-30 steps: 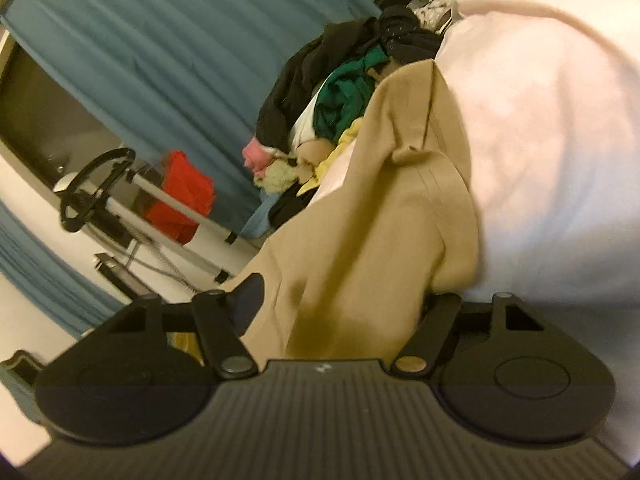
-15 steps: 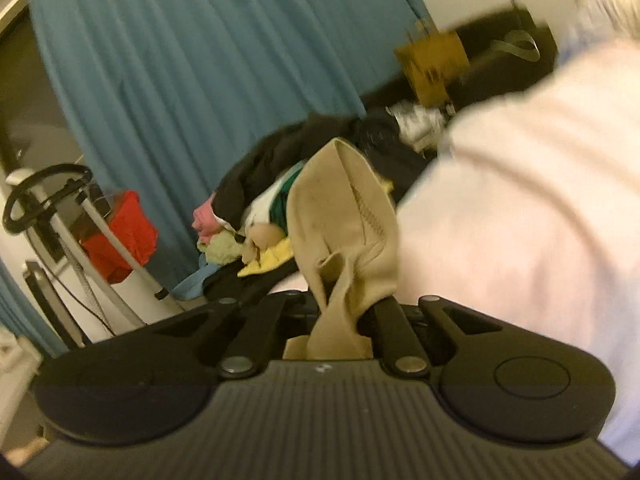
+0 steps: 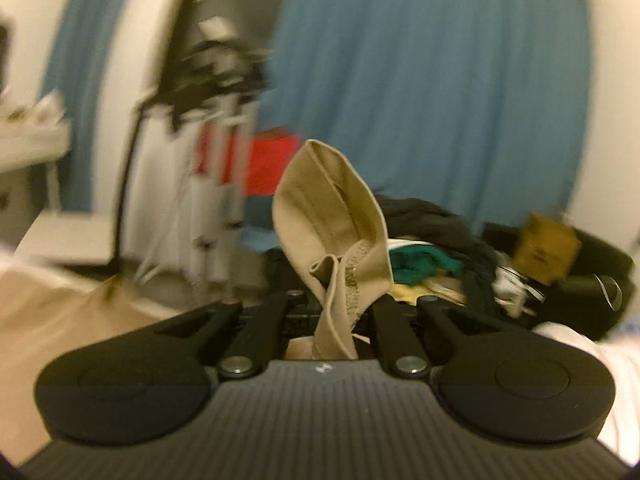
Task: Fold clothes
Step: 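Lift the sleeve with the right gripper and fold it over the T-shirt body, then grasp the other side of the beige T-shirt with the left gripper and fold it inward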
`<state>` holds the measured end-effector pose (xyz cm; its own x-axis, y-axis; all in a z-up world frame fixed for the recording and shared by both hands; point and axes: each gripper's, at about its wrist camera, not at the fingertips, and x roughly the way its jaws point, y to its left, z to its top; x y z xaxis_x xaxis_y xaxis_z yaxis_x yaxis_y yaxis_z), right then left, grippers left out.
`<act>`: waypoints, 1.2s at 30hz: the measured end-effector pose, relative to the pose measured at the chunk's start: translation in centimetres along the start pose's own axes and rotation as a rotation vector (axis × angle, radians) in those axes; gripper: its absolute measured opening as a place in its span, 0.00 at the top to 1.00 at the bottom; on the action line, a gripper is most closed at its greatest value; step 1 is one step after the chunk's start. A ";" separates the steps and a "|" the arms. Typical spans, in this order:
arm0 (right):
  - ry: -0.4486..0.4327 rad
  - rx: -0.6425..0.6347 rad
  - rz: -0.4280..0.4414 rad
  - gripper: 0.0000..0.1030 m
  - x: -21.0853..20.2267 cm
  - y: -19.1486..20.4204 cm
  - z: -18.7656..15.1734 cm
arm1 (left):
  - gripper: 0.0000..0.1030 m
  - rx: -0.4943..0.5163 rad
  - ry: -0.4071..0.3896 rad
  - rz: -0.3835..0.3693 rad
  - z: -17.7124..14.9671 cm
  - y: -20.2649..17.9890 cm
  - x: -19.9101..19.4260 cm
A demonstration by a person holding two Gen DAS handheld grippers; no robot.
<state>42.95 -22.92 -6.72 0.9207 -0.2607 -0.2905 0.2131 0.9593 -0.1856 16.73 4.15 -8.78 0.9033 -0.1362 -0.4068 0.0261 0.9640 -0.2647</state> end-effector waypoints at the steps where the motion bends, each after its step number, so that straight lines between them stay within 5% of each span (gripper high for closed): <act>1: 0.017 -0.026 0.016 0.93 0.4 1.4 -0.4 | 0.01 -0.001 -0.005 0.013 0.2 0.3 0.0; 10: 0.169 -0.240 0.164 0.90 3.7 13.2 -3.7 | 0.01 0.011 0.028 0.060 0.3 1.6 2.0; 11: 0.190 -0.211 0.188 0.85 3.9 12.9 -3.6 | 0.01 0.006 0.036 0.057 0.1 1.7 2.3; 13: 0.221 -0.150 0.245 0.38 3.7 12.2 -3.2 | 0.01 0.001 0.047 0.054 0.0 1.7 2.8; 15: 0.220 -0.085 0.293 0.19 2.1 11.1 -2.6 | 0.01 0.000 0.060 0.054 -0.3 1.7 3.1; 22: 0.144 0.135 0.379 0.18 -10.3 5.7 -1.4 | 0.01 0.045 0.052 0.055 -0.5 0.8 2.6; 28: 0.159 0.262 0.404 0.18 -23.9 0.3 -5.1 | 0.01 0.149 0.018 0.052 -0.8 -1.2 0.4; 31: 0.188 0.263 0.391 0.18 -28.4 -1.1 -6.8 | 0.01 0.230 -0.023 0.049 -1.2 -2.4 -1.5; 36: 0.118 0.276 0.348 0.18 -32.8 -3.7 -6.8 | 0.02 0.236 0.037 0.009 -1.7 -3.4 -5.3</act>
